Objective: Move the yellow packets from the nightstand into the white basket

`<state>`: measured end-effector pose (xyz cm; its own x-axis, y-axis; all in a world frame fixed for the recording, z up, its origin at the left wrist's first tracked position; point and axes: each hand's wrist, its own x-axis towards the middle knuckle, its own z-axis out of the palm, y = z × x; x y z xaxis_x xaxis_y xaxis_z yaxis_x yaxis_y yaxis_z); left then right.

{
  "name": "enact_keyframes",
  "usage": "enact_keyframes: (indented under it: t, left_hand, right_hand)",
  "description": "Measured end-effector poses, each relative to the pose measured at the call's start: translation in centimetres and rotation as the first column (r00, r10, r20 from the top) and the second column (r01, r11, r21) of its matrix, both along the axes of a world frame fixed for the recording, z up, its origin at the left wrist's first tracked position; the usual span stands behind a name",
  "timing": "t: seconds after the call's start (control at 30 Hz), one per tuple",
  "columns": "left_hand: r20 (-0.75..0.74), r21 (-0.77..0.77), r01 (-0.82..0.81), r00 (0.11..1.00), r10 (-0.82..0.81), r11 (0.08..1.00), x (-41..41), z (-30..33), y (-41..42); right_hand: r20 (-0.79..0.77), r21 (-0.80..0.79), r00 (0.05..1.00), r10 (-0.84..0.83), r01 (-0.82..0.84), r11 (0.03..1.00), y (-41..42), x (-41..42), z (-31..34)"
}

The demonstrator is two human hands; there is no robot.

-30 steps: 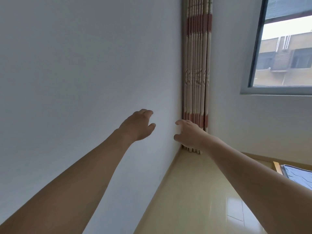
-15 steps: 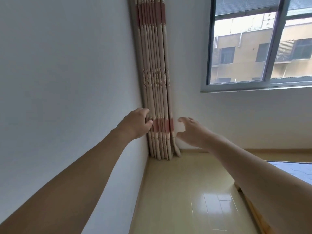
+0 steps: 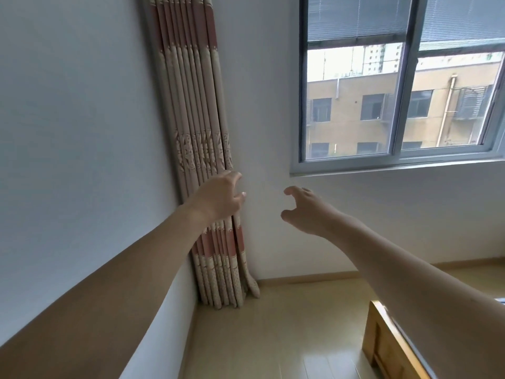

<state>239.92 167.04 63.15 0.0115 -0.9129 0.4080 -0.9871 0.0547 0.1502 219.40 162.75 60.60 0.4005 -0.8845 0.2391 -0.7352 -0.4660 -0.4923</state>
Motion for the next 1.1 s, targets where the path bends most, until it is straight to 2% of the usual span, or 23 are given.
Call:
enact_keyframes:
  t: [0.3,0.43,0.6,0.7,0.83,1.1]
  left_hand:
    - [0.01,0.125,0.083,0.996,-0.085,0.989,2.3,-4.4,-21.7]
    - [-0.002,0.099,0.122,0.993,-0.122,0.988,3.9,-4.5,-32.8]
    - [0.004,0.073,0.216,0.976,-0.217,0.974,3.5,-2.4,-47.0]
    - [-0.044,0.053,0.28,0.96,-0.278,0.958,1.2,-2.0,-54.4]
    - [-0.079,0.105,0.398,0.917,-0.391,0.911,-3.5,-3.4,-64.1]
    - [-0.033,0.146,0.539,0.841,-0.54,0.83,-14.3,-5.8,-83.3]
  right_hand:
    - [-0.111,0.104,0.991,-0.069,0.08,0.991,-19.6,2.1,-4.6]
    - [-0.122,0.106,0.983,-0.134,0.147,0.983,-29.7,2.4,-5.2]
    - [-0.115,0.067,0.961,-0.252,0.261,0.963,-42.2,1.0,-2.8]
    - [-0.107,0.055,0.949,-0.296,0.303,0.951,-48.3,-0.6,-2.4]
    - [-0.151,0.091,0.925,-0.349,0.364,0.927,-56.2,-3.6,-3.7]
    - [-0.155,0.129,0.85,-0.504,0.523,0.842,-72.5,-13.6,-6.2]
